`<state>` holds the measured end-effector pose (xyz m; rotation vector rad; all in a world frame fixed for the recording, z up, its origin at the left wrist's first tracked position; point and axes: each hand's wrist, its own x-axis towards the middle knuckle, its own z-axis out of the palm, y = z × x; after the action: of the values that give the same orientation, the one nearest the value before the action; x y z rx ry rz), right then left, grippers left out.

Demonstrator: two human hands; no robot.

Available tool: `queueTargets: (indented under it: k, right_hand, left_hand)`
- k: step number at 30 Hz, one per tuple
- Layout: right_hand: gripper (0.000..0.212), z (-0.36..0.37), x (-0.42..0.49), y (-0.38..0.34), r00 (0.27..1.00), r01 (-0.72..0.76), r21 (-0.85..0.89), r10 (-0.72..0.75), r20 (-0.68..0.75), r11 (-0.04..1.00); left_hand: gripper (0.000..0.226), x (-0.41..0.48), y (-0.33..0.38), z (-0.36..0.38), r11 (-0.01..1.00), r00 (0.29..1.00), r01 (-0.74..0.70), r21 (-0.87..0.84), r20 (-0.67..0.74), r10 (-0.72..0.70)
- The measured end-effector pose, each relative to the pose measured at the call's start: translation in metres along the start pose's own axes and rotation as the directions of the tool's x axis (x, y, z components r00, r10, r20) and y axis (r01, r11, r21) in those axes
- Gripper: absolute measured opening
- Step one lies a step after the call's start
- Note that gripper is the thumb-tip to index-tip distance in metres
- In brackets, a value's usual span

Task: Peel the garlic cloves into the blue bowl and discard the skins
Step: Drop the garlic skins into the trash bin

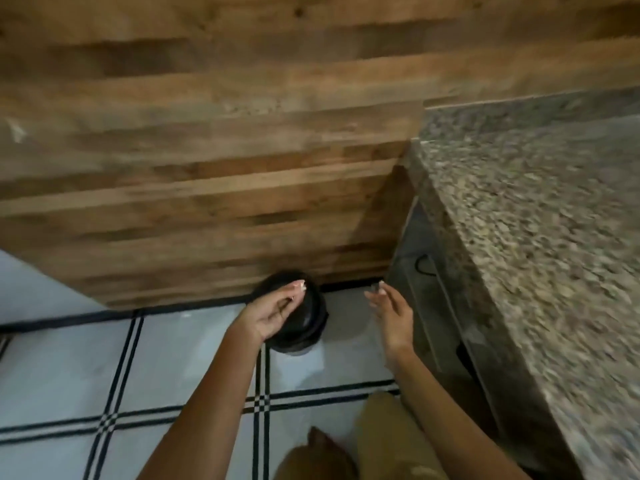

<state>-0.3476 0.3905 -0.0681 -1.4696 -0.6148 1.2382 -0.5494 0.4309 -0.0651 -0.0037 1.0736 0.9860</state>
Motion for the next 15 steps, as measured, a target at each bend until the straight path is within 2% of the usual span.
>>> queueTargets:
  k: [5, 9, 13, 15]
  right_hand:
    - [0.035, 0.006, 0.042, 0.026, 0.993, -0.103, -0.001, 0.103, -0.065, 0.995]
    - [0.030, 0.013, 0.090, 0.065, 0.961, -0.202, -0.006, 0.197, -0.192, 0.979]
    - [0.021, 0.027, 0.120, 0.091, 0.944, -0.265, 0.018, 0.263, -0.198, 0.964]
    - [0.039, 0.032, 0.128, 0.096, 0.941, -0.302, -0.042, 0.290, -0.177, 0.953]
  left_hand:
    - [0.015, 0.033, 0.007, -0.027, 0.995, 0.998, 0.009, -0.102, -0.064, -0.015]
    - [0.015, 0.065, 0.012, -0.044, 0.991, 0.991, -0.023, -0.133, -0.131, 0.005]
    - [0.018, 0.102, 0.013, -0.055, 0.963, 0.986, 0.000, -0.268, -0.162, -0.045]
    - [0.027, 0.122, 0.009, -0.055, 0.931, 0.983, 0.006, -0.366, -0.169, -0.073]
